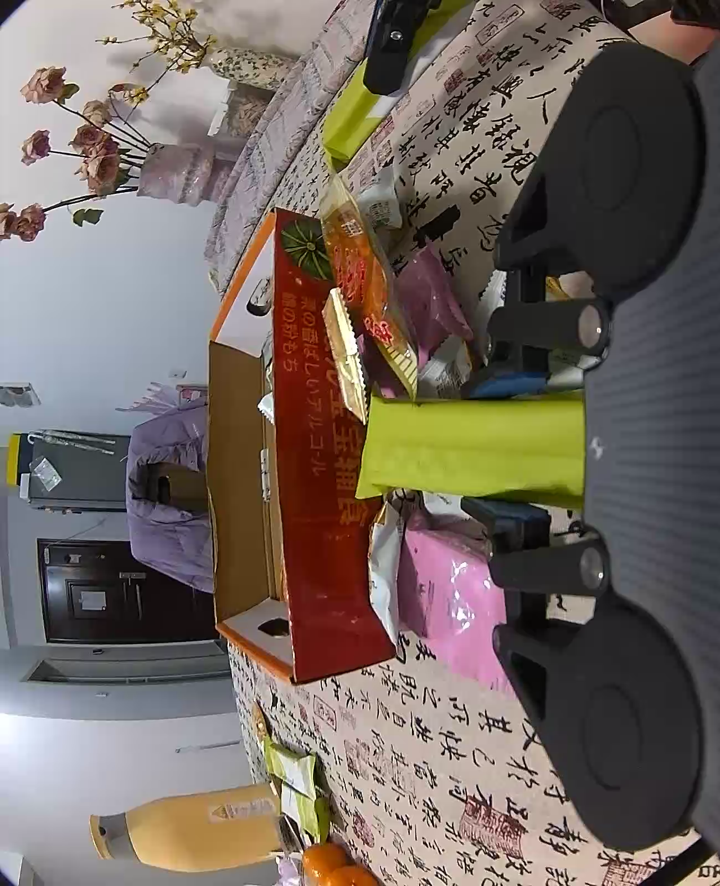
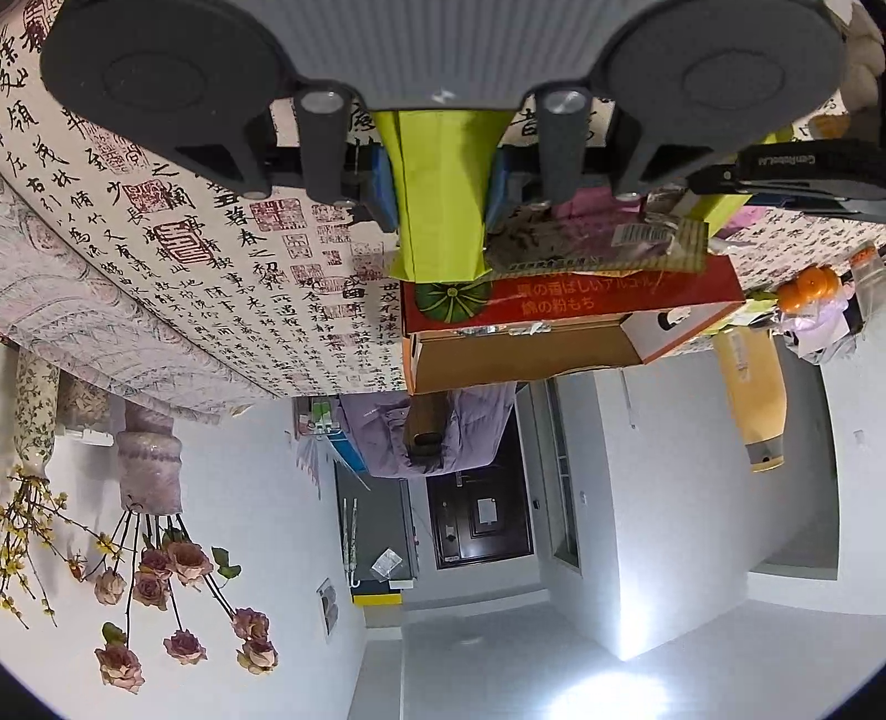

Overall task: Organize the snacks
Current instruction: 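Grasp a green snack bar with the right gripper while the left grasps another, then lift both green bars over the cardboard box and release them inside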

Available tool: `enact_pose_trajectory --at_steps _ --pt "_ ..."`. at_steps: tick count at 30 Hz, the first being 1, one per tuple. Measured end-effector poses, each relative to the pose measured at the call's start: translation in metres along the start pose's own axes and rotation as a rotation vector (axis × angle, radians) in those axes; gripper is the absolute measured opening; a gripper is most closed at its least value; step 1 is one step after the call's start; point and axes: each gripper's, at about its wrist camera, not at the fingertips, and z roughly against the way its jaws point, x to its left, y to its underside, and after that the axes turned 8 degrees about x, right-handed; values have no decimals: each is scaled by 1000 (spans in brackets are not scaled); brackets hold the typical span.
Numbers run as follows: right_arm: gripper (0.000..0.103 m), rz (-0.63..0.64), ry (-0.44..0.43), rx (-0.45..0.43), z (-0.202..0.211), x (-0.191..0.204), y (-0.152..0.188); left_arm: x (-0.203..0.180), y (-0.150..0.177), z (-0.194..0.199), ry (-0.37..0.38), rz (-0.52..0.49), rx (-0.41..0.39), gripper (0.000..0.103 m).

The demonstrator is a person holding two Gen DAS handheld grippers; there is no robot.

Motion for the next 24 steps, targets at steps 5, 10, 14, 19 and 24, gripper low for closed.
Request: enact_pose_trajectory --at_steps 5,10,14,19,24 --pt "32 0 -1 -9 3 0 0 1 1 12 -4 5 -25 35" --pt "32 0 0 -23 8 0 -2 2 -2 29 -11 1 -72 34" --pt "32 2 1 -42 12 0 -6 5 -8 40 -18 8 -105 34" --pt "33 4 1 -63 16 3 -13 6 -15 48 -24 6 -136 34" --pt "33 10 -8 -85 16 6 -23 5 -26 54 -28 0 -168 34"
